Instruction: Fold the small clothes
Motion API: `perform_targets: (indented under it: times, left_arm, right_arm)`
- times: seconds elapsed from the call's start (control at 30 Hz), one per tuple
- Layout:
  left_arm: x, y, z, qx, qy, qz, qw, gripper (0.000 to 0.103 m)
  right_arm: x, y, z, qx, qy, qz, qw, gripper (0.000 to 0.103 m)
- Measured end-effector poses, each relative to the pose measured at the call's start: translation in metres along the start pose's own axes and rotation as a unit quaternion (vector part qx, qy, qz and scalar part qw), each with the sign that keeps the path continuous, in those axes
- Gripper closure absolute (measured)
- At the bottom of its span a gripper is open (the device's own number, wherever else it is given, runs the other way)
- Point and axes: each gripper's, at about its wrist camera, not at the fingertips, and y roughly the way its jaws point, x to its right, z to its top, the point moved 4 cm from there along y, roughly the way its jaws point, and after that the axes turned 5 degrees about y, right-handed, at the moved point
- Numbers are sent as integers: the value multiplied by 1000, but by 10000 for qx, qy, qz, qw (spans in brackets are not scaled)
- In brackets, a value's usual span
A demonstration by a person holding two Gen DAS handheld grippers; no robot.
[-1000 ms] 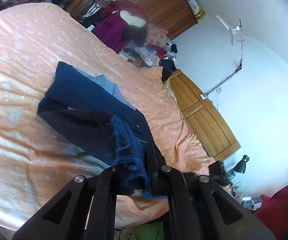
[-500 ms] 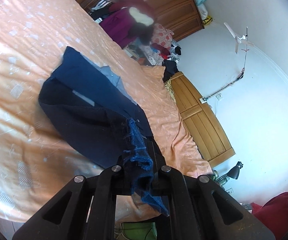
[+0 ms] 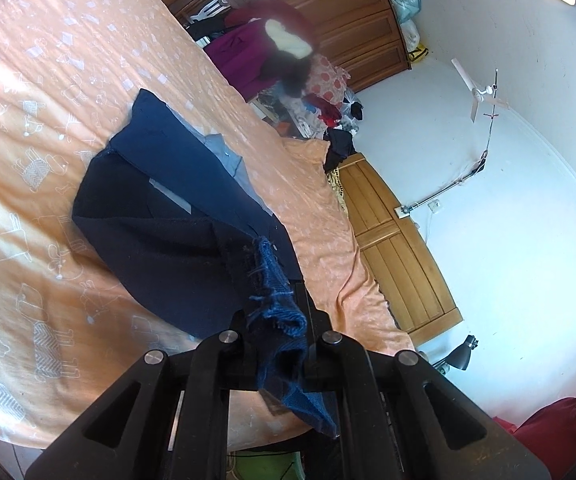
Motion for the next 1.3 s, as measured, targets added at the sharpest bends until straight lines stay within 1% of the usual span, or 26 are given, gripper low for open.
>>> perform_targets:
  times: [0.03,0.13,0.23,0.33,0.37,0.4,0.47,0.53,0.57,0.63,0.67,0.73,0.8,0.87,0.9,0.93,0.97,1.03,1.07,1.1,1.13,1.2,1.23,1.27,1.3]
  left_arm:
    - [0,1,0,-5,3,0,10000,97]
    - [-1,3,1,-39,18,13,10000,97]
    - [0,2,-1,-65,27,28,10000,97]
    - [-2,2,-3,-101,7,80,9999,97]
    - [-3,2,-4,-106,-2,107,9999,97]
    - [-4,2,-6,-105,-13,142,9998,97]
    - [-7,0,-8,-89,-42,171,9998,97]
    - [-10,-2,-10,-58,-86,214,9997,97]
    - [-10,-2,-9,-33,-101,230,9997,97]
    - [-7,-2,-3,53,-86,237,9997,96]
    - [-5,-2,3,112,-53,239,9996,96]
    - [1,1,20,231,49,201,9995,96]
    - [10,8,46,348,183,113,9992,96]
    - [19,16,75,468,334,60,9983,94]
    - [24,21,93,513,464,82,9976,93]
    - [27,27,108,543,559,111,9969,92]
    - [28,35,125,565,629,123,9963,91]
    - [25,56,156,561,708,195,9957,89]
    - [18,73,173,522,696,247,9959,89]
    - [11,86,184,484,660,269,9963,88]
    - [1,101,196,426,615,306,9967,87]
    - [-27,137,217,297,474,443,9975,85]
    - [-49,160,228,165,369,522,9978,82]
    - [-62,176,233,76,304,622,9976,74]
    - [-88,198,240,-99,178,827,9964,70]
  right_arm:
    - [1,4,-1,-42,125,199,9997,39]
    - [5,36,-7,-339,168,197,9991,39]
    - [11,51,-13,-465,229,275,9983,39]
    - [5,53,-12,-494,310,641,9962,39]
    - [-2,50,-16,-529,288,770,9952,42]
    - [-12,47,-15,-564,223,858,9945,47]
    - [-26,46,-14,-576,-35,886,9944,97]
    - [-44,31,-6,-332,-172,1179,9923,97]
    - [-60,13,4,-68,-294,1391,9898,98]
    - [-82,-15,26,342,-439,1649,9847,98]
    - [-97,-33,44,596,-553,1757,9811,98]
    - [-114,-55,71,859,-717,1930,9748,98]
    - [-137,-74,112,1120,-878,1993,9695,98]
    - [-148,-87,145,1283,-969,1983,9669,97]
    - [-157,-92,172,1387,-994,1973,9654,97]
    - [-164,-91,185,1417,-994,1989,9646,97]
    - [-171,-88,212,1440,-980,1997,9643,97]
    - [-172,-81,248,1441,-927,1950,9657,97]
    - [-176,-69,276,1392,-870,1901,9679,97]
    - [-172,-59,292,1379,-813,1843,9697,96]
    - [-170,-44,316,1321,-745,1766,9725,96]
    - [-162,-16,350,1250,-663,1570,9774,94]
    - [-156,-6,364,1201,-639,1520,9790,89]
    - [-147,16,384,1095,-662,1387,9820,86]
    - [-139,31,397,1029,-592,1241,9851,84]
